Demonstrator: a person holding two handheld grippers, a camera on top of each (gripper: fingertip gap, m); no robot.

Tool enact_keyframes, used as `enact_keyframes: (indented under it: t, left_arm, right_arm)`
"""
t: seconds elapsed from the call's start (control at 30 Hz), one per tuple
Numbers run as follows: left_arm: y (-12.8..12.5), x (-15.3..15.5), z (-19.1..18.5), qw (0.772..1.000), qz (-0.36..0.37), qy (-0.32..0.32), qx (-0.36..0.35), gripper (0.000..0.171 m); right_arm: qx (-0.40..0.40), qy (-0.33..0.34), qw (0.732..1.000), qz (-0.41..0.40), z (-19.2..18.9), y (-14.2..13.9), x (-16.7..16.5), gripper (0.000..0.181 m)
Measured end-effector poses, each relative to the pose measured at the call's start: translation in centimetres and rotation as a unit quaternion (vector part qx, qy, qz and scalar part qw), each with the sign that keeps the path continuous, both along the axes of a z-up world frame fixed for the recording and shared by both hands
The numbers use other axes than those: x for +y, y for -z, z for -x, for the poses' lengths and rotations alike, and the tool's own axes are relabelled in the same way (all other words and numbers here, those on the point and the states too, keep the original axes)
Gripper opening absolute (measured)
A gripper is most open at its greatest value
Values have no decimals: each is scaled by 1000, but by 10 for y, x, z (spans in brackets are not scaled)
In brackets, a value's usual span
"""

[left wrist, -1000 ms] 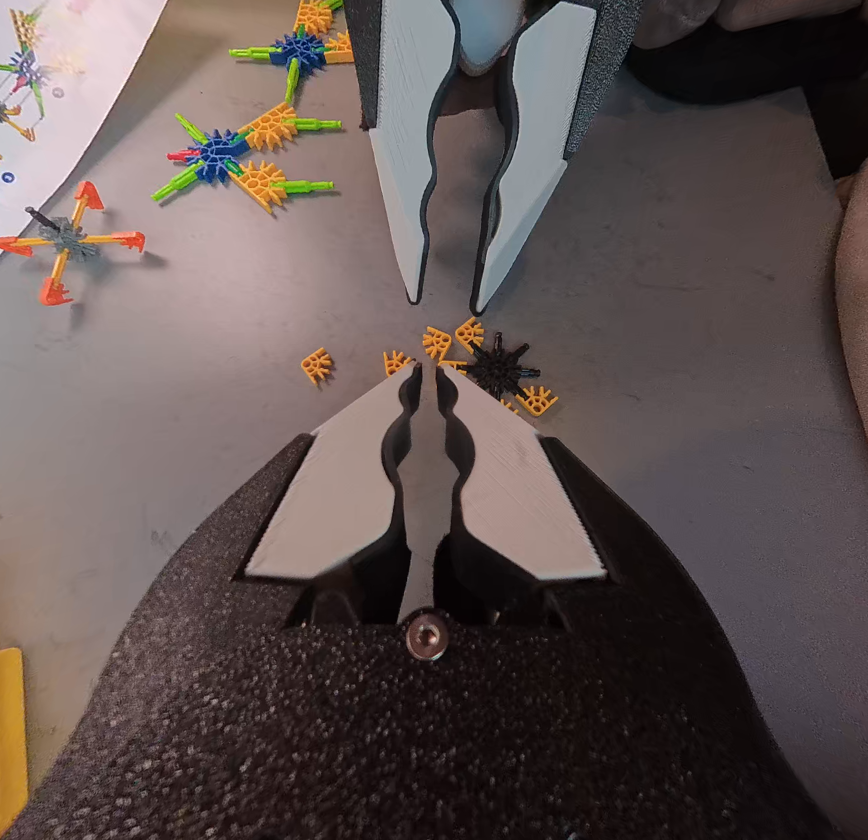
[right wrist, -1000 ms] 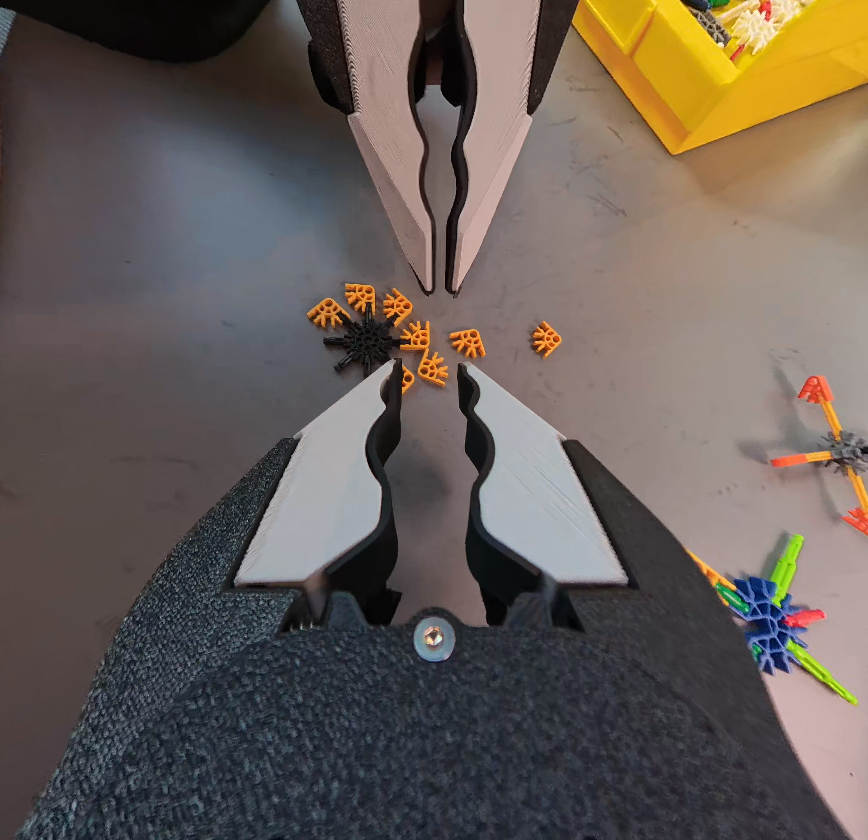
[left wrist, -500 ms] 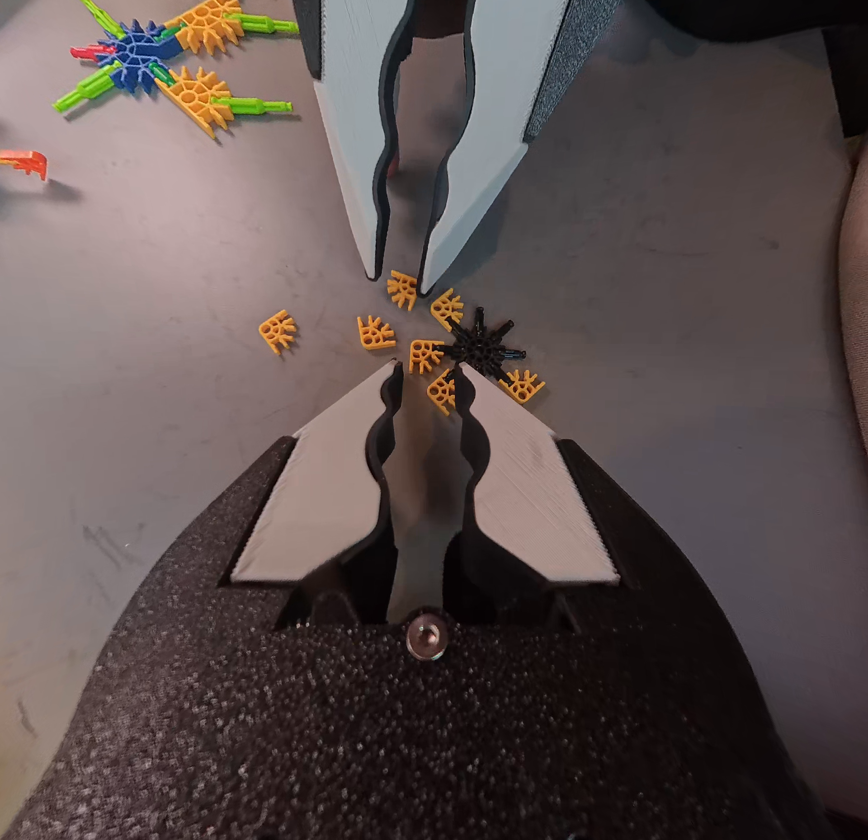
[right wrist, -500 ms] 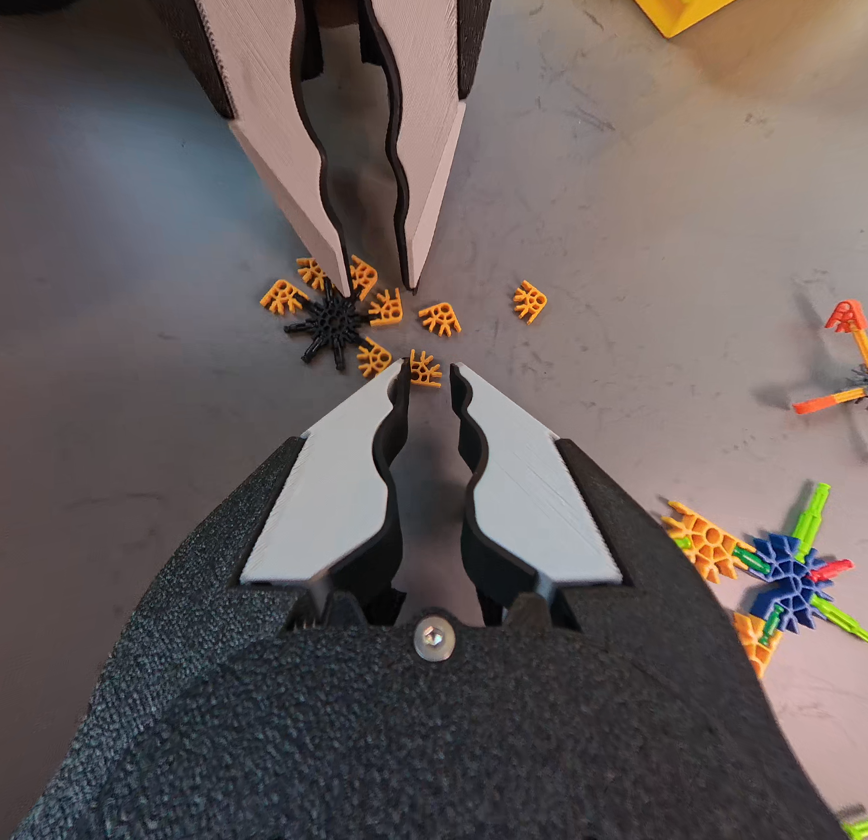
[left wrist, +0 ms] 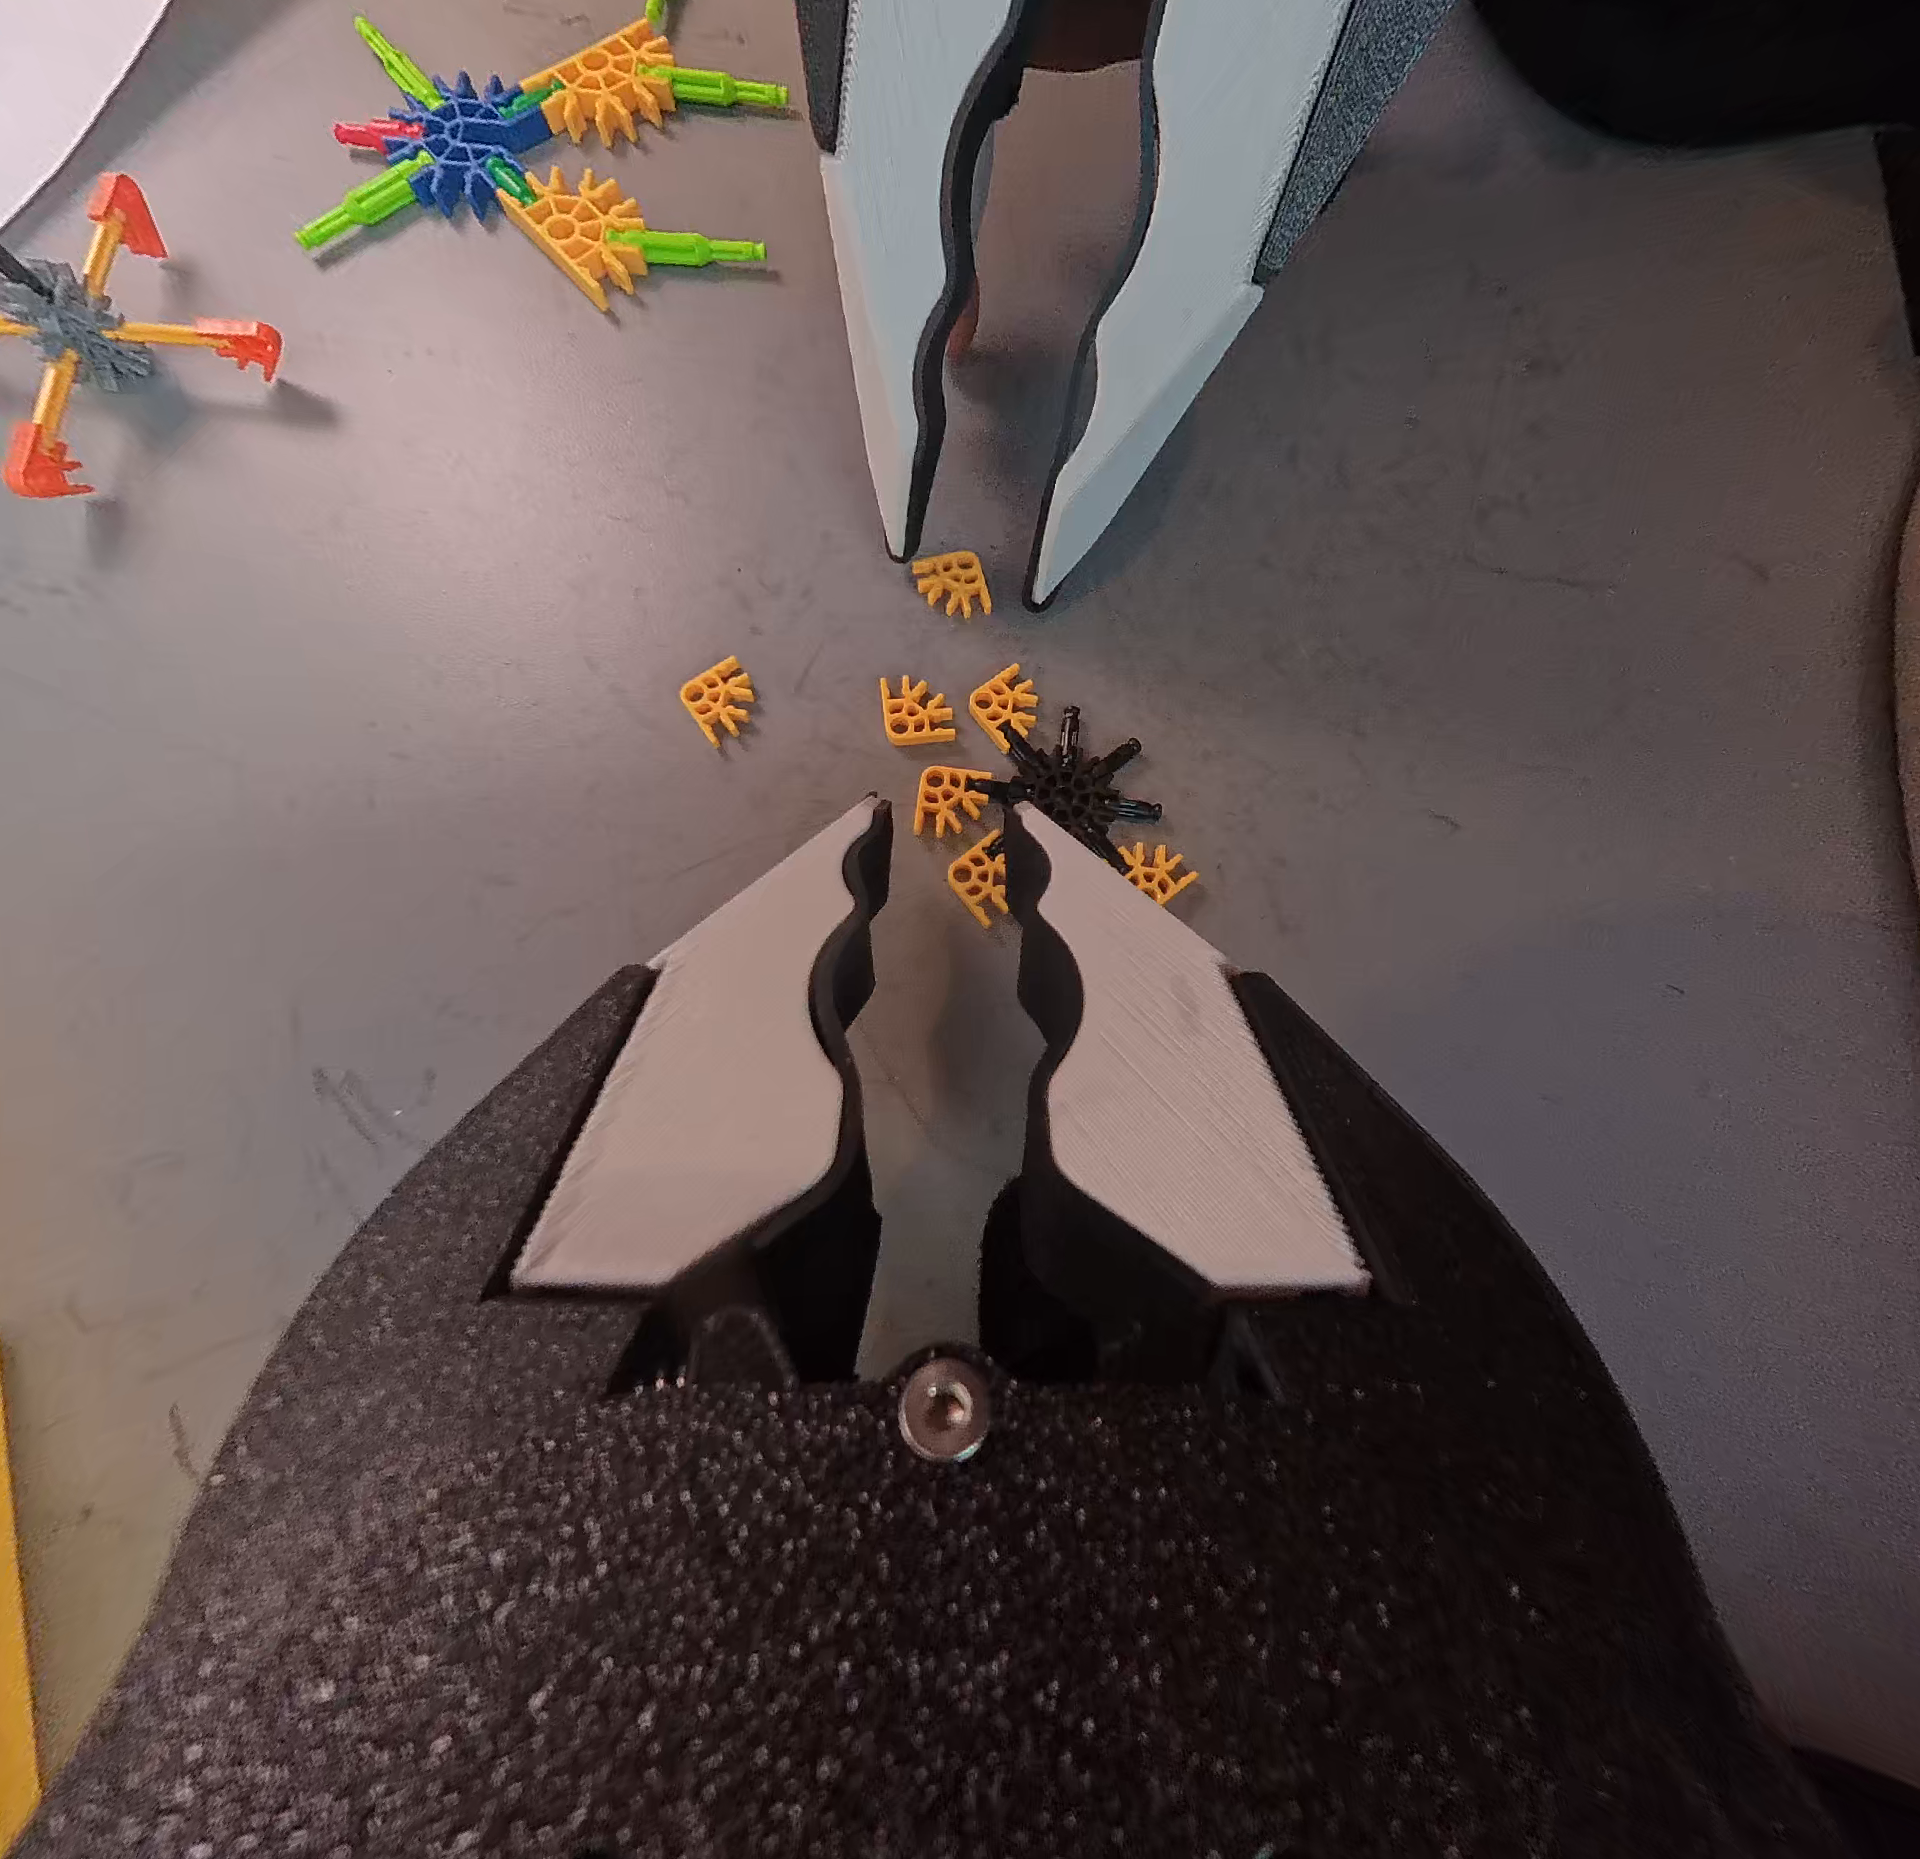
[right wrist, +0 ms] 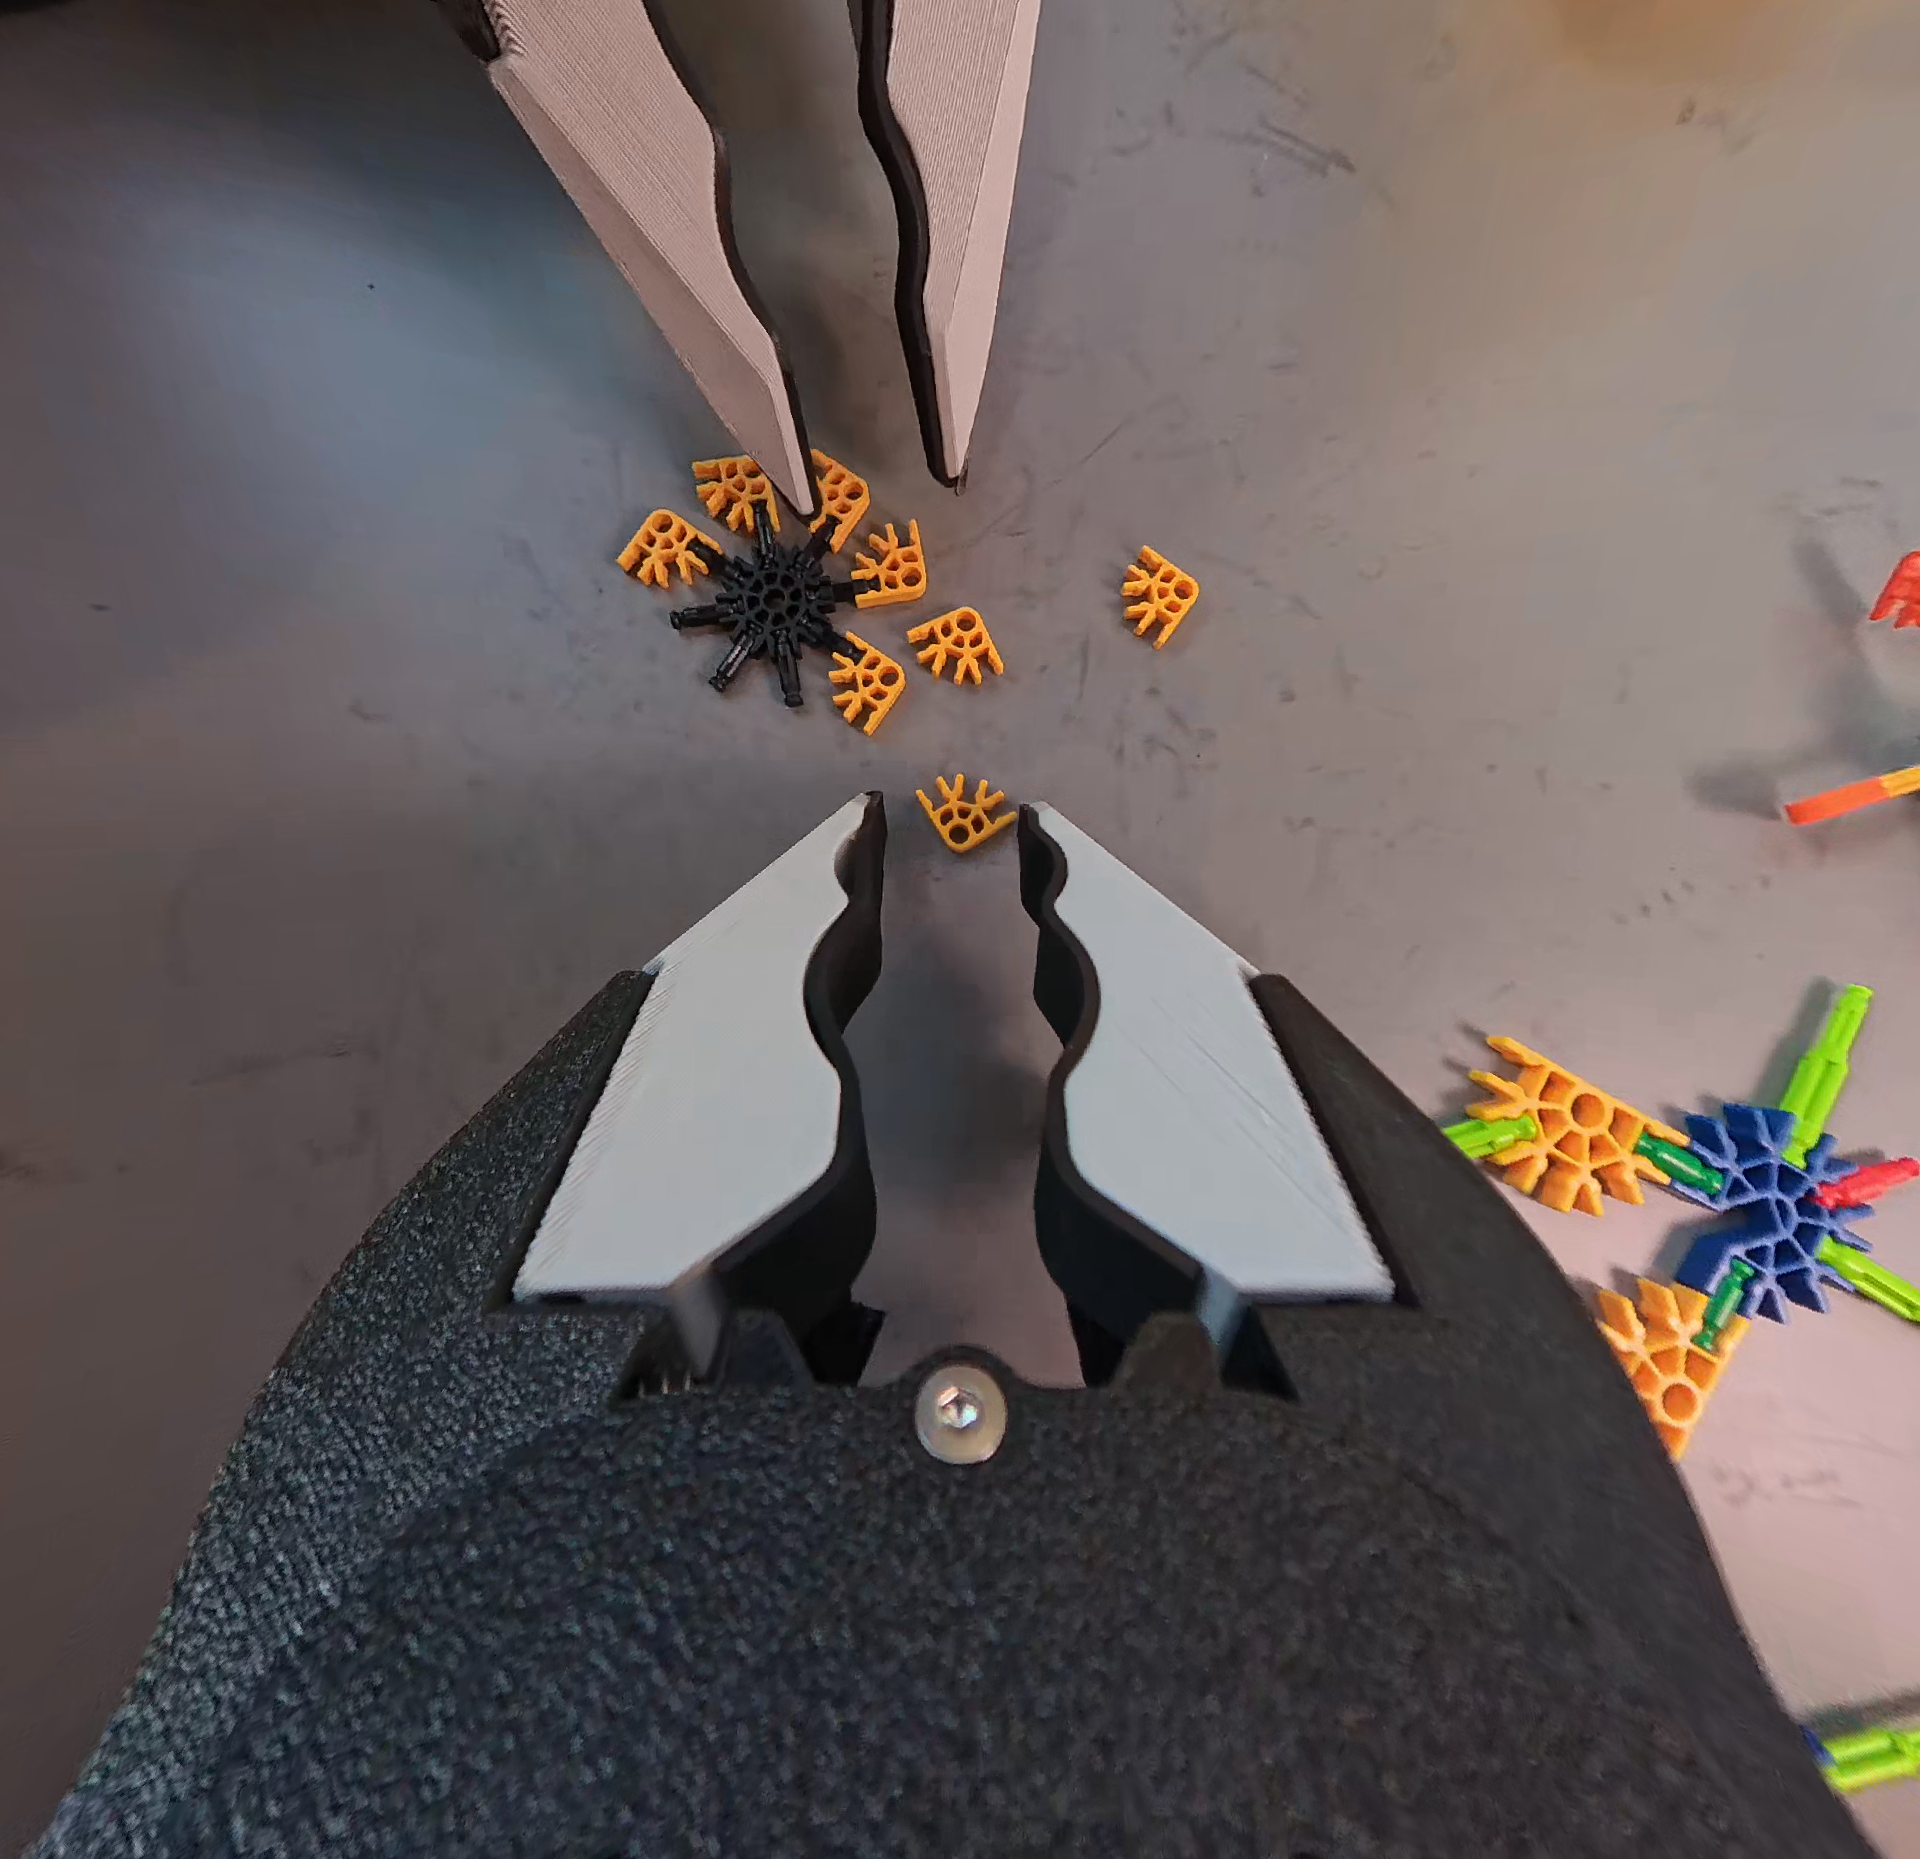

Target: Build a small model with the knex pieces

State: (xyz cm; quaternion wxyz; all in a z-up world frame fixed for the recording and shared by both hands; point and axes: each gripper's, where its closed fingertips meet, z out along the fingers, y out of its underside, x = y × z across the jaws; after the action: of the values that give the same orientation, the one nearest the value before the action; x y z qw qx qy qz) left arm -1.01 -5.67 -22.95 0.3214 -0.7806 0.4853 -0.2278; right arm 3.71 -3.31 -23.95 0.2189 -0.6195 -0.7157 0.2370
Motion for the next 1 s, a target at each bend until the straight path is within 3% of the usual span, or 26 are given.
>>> enact_keyframes:
  t: [0.13, 0.27, 0.7, 1.0]
  left_arm:
    - [3, -2, 3, 1000, 1, 2, 13, 22]
    - [3, -1, 7, 1000, 7, -2, 16, 22]
    - [8, -5, 12, 999, 32, -1, 18, 22]
    - [9, -5, 10, 999, 31, 2, 17, 22]
  right_arm:
    - [-7, -68, 998, -19, 2, 1, -17, 16]
    - [-4, -132, 991, -29, -4, 0, -34, 21]
    - [-50, -20, 998, -7, -3, 0, -32, 23]
    - [-35, -76, 997, -5, 6, 0, -49, 21]
